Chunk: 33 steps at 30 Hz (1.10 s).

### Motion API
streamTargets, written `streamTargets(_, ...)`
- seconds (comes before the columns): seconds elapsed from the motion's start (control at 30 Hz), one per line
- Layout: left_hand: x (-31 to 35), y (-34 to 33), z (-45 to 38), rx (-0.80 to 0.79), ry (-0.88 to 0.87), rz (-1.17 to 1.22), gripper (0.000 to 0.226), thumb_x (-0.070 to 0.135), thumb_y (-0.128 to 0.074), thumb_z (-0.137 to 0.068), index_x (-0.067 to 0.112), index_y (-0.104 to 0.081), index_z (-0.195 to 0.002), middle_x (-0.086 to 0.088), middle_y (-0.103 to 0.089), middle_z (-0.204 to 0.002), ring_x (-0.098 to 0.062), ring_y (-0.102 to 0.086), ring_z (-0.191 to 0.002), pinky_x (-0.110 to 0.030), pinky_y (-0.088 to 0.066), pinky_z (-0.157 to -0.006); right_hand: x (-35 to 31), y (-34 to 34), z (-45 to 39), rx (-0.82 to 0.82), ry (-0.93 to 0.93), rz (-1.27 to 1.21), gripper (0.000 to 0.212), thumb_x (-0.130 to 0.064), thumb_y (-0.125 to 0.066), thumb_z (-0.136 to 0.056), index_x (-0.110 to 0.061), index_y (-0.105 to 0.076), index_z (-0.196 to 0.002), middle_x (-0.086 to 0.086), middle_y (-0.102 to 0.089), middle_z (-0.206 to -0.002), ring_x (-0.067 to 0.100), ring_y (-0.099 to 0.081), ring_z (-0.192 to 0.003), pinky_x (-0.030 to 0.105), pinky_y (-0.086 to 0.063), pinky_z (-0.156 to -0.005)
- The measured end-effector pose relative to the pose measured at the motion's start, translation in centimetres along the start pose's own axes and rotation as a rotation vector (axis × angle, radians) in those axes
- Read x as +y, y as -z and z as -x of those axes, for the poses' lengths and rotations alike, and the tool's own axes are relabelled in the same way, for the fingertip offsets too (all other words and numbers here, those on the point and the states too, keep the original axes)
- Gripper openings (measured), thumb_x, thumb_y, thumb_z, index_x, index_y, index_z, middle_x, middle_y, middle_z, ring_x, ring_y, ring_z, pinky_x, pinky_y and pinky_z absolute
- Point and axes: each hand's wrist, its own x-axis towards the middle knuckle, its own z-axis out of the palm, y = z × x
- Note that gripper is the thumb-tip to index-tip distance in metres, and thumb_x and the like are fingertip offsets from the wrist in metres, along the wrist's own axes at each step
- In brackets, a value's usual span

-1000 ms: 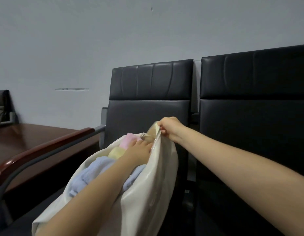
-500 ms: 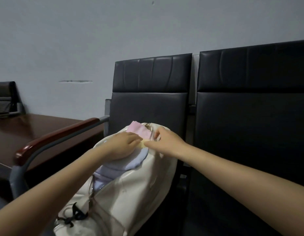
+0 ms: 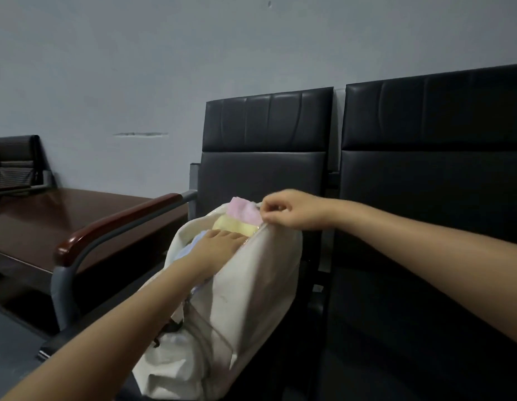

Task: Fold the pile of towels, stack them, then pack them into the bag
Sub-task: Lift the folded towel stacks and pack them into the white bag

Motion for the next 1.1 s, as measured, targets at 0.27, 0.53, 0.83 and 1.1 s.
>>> streamTargets(0.27,-2.2,-0.2,1.5,-0.114,0.285,0.84,0.028,0.043,-0.058,-0.084,0.019,-0.065,-0.096,0.002,-0.059,-0.104,-0.008,-0.052,-0.084,-0.015,-0.039,-0.07,-0.1,-3.0,-1.5,0.258,0.031,-0.149,0.014,-0.021,-0.059,-0.094,-0.026,-0.057,-0.081,-0.005,-0.051,-0.085,0.002,-0.048,-0.083,0.014,-0.038,-0.083)
streamTargets(0.53,-7.3,1.3,2.9,0.583,0.316,0.952,0.022,0.013,-0.056,-0.091,0.026,-0.074,-0.09,0.007,-0.073,-0.097,-0.011,-0.066,-0.098,-0.033,-0.051,-0.093,0.3,-6.0,-2.7,0.336,-0.009,-0.136,0.012,-0.014,-0.059,-0.092,-0.019,-0.058,-0.082,-0.013,-0.055,-0.089,0.003,-0.045,-0.092,0.017,-0.031,-0.086)
streamTargets(0.83,-10.8,-1.4,2.5,0.194,0.671,0.702,0.029,0.013,-0.063,-0.083,0.01,-0.055,-0.054,-0.003,-0.047,-0.055,-0.021,-0.042,-0.058,-0.026,-0.033,-0.053,-3.0,-11.8,-6.5,-0.039,-0.212,0.157,0.073,-0.074,-0.041,-0.082,-0.041,-0.031,-0.146,-0.002,-0.036,-0.151,0.025,-0.033,-0.138,0.048,-0.029,-0.106)
streamTargets(1.1,-10.6,3.8,2.8,0.079,0.53,1.563,0.015,0.008,-0.051,-0.097,0.002,-0.063,-0.093,-0.01,-0.067,-0.071,-0.018,-0.064,-0.063,-0.029,-0.053,-0.064,-1.3,-12.3,-7.6,-0.176,-0.273,0.231,0.068,-0.077,-0.033,-0.082,-0.051,-0.028,-0.144,-0.002,-0.04,-0.15,0.031,-0.04,-0.132,0.055,-0.026,-0.105)
